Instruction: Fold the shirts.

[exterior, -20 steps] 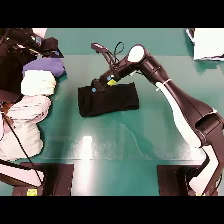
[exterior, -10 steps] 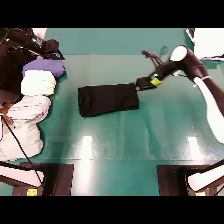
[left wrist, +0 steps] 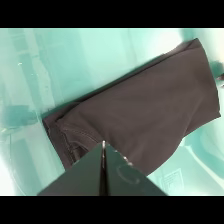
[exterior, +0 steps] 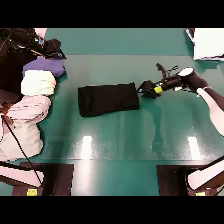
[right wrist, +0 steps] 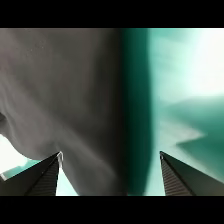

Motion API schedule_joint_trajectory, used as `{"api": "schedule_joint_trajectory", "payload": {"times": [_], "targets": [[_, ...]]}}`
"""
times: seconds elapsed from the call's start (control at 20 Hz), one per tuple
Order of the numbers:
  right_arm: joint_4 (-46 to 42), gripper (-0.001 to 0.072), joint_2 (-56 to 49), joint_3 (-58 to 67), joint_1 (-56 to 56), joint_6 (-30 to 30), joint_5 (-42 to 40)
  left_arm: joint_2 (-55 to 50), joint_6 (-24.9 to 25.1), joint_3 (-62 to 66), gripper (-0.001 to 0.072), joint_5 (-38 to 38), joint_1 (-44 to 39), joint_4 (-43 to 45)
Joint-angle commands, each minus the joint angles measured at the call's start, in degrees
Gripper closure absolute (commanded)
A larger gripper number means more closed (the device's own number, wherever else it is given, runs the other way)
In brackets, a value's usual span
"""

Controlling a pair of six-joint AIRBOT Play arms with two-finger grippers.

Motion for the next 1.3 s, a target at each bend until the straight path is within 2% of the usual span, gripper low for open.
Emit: {"api": "schedule_joint_trajectory", "payload": {"times": [0.0, 0.05, 0.2, 0.25, 0.35, 0.4, 0.55, 0.8, 1.05, 1.25], "targets": [[4.37, 0.002, -6.14, 5.11, 4.02, -0.9, 2.45, 0.04, 0.0, 0.0, 0.0677, -0.07, -0.02, 0.02], [4.37, 0.0022, -7.65, 7.08, 5.38, -0.9, 2.75, 0.04, -0.02, 0.0, 0.0677, -0.13, -0.02, 0.02], [4.15, 0.0216, -9.84, 10.86, 8.41, -0.9, 2.82, 0.04, -0.02, 0.0, 0.0677, -1.22, -0.02, -0.15], [4.07, 0.0318, -9.92, 11.32, 8.79, -0.92, 2.69, 0.04, -0.02, 0.0, 0.0677, -1.53, -0.02, -0.22], [4.13, 0.0656, -9.77, 11.34, 8.68, -0.9, 2.78, 0.04, -0.02, 0.0, 0.0677, -1.66, -0.02, -0.87], [4.07, 0.0698, -9.77, 11.32, 8.0, -0.28, 3.58, 0.04, -0.02, 0.0, 0.0677, -1.92, -0.02, -1.55], [3.19, 0.0699, -7.48, 11.08, 4.81, 2.08, 4.52, 0.04, -0.02, 0.0, 0.0677, -3.08, -0.02, -3.87], [-6.78, 0.07, 10.6, -1.01, -6.64, 3.45, -6.88, 0.04, 0.09, 0.0, 0.0677, -3.5, -2.54, -4.0], [-13.53, 0.0699, 30.34, -18.08, -29.9, 6.25, -13.6, 0.04, 1.49, 0.0, 0.0677, -2.67, -6.91, -4.04], [-18.99, 0.07, 39.04, -28.13, -49.18, 8.48, -17.05, 0.04, 1.46, 0.0, 0.0677, -0.31, -9.62, -4.11]]}}
